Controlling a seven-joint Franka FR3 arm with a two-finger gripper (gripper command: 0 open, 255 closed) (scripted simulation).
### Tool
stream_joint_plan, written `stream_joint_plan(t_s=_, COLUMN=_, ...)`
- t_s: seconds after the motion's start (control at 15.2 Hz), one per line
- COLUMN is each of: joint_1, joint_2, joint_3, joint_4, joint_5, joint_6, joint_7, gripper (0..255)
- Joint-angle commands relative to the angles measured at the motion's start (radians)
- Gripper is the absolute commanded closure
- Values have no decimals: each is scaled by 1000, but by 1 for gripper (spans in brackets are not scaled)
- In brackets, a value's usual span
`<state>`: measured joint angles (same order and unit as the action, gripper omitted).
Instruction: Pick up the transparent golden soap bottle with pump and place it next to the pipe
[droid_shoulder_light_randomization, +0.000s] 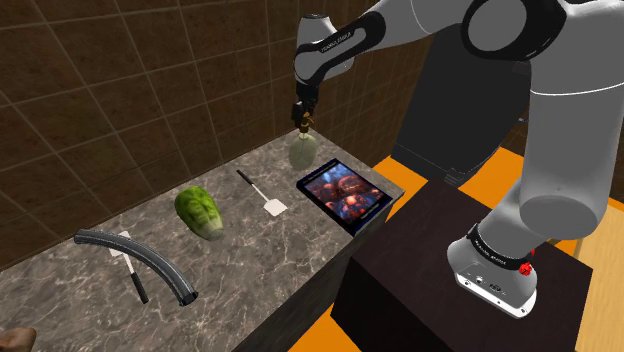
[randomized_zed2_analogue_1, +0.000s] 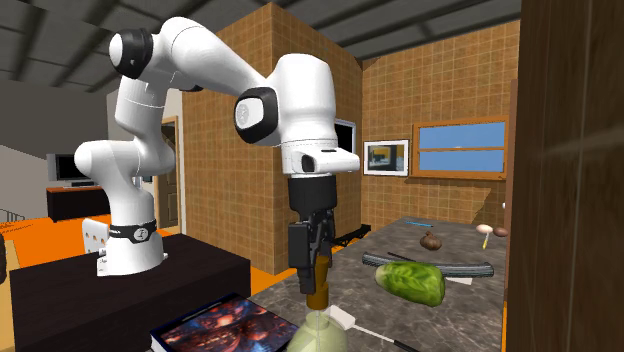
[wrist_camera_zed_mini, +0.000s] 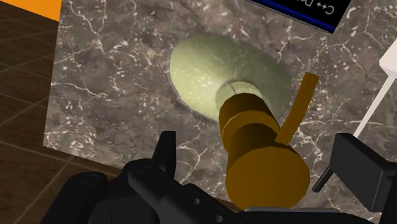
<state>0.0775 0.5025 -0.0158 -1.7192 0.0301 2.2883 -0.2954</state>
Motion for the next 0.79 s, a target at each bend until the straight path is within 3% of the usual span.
stream_joint_plan(t_s=0.0, joint_1=0, joint_2=2, joint_3=0, joint_4=0, joint_5=0, joint_6=3, joint_7=0, gripper=0)
stream_joint_plan(t_s=0.26, joint_1=0, joint_2=2, joint_3=0, joint_4=0, joint_5=0, joint_6=3, joint_7=0, gripper=0)
stream_joint_plan(t_s=0.33, joint_1=0, joint_2=2, joint_3=0, joint_4=0, joint_5=0, joint_6=3, joint_7=0, gripper=255)
stream_joint_plan(t_s=0.73, joint_1=0, joint_2=2, joint_3=0, joint_4=0, joint_5=0, joint_6=3, joint_7=0, gripper=255)
